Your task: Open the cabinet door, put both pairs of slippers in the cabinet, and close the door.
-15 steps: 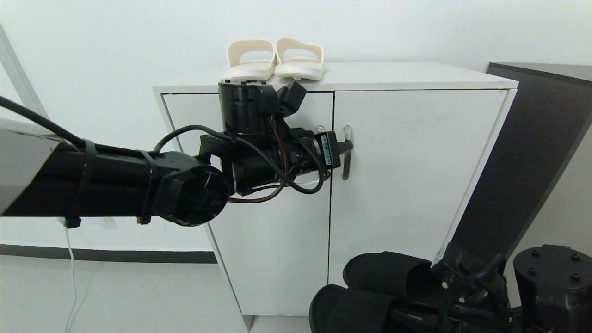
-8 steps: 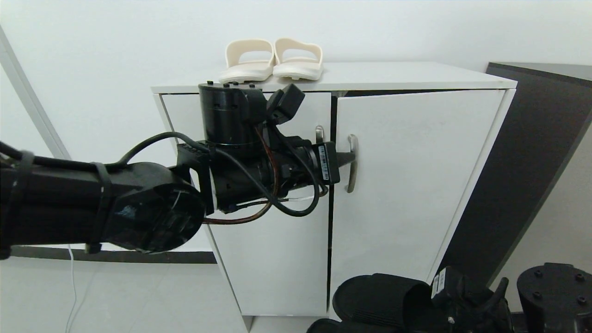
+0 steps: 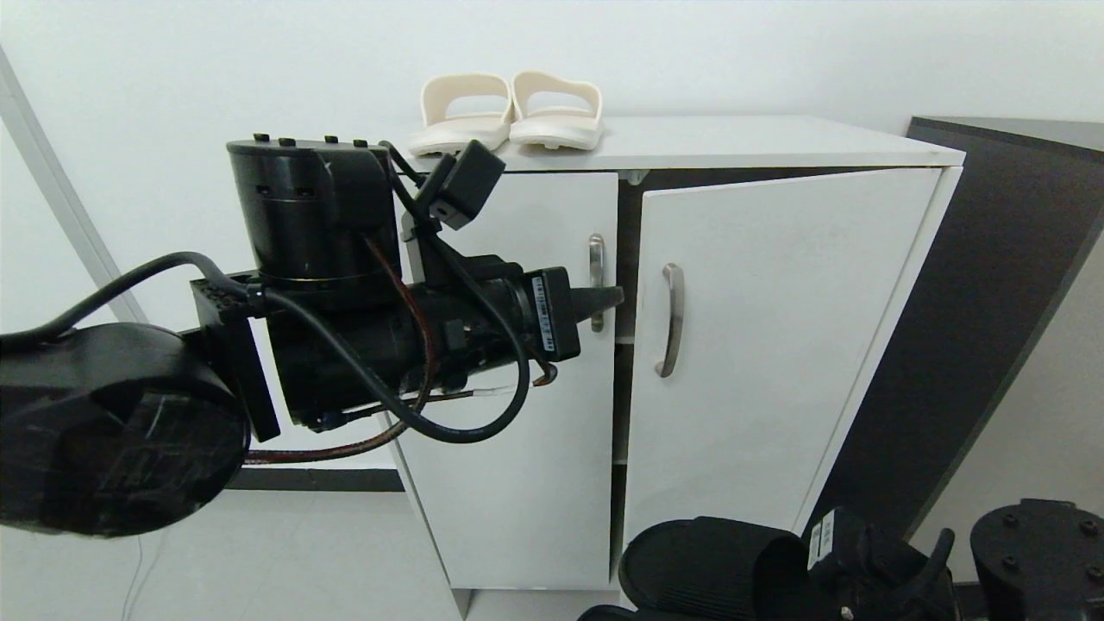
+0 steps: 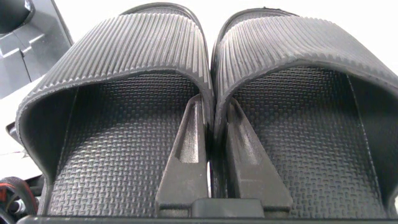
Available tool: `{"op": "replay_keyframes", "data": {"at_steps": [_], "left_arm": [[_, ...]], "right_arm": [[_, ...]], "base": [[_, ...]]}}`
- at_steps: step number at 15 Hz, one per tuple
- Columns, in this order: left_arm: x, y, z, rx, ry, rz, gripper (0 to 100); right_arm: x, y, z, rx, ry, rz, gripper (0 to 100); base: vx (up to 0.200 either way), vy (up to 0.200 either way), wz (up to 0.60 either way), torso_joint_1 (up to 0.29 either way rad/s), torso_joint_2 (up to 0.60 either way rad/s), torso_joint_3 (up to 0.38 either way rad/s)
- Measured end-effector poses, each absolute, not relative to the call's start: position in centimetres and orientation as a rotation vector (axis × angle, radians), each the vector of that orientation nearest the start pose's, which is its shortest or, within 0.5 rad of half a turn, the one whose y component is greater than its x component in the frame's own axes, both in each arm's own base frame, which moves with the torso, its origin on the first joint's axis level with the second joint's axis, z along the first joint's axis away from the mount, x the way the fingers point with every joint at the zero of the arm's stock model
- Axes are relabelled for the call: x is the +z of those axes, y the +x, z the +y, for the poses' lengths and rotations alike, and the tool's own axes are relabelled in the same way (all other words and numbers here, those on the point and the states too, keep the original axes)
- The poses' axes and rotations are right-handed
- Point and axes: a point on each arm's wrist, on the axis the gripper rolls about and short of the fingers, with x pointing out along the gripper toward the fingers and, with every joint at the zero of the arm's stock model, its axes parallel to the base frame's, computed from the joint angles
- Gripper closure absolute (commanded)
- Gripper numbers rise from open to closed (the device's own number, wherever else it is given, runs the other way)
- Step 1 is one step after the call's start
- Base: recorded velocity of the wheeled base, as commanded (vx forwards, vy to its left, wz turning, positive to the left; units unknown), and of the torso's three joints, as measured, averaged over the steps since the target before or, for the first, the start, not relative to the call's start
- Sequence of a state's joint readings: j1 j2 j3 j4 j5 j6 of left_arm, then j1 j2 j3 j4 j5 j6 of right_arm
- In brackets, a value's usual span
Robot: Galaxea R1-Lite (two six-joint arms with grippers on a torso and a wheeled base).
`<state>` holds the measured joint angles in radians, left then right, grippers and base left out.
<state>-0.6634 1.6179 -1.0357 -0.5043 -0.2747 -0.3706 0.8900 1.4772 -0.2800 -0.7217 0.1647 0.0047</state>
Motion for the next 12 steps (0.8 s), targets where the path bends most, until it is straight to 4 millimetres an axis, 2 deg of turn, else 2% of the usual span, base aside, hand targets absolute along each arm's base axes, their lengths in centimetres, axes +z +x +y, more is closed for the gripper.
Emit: {"op": "replay_keyframes", "data": {"at_steps": [4,12], "left_arm": [[25.8,24.9,-19.1,-0.891,-0.336,0.212,100],[24.8,28.9,-22.4,-0.905,-0.347,0.194,100]], "right_arm": [[11.7,12.1,15.5,1.033,-0.173,0.468,100],[11.4,11.9,15.6,1.042,-0.179,0.479,100]], "base": [[0.0,0.0,0.0,0.0,0.0,0.0],[0.0,0.0,0.0,0.0,0.0,0.0]]}}
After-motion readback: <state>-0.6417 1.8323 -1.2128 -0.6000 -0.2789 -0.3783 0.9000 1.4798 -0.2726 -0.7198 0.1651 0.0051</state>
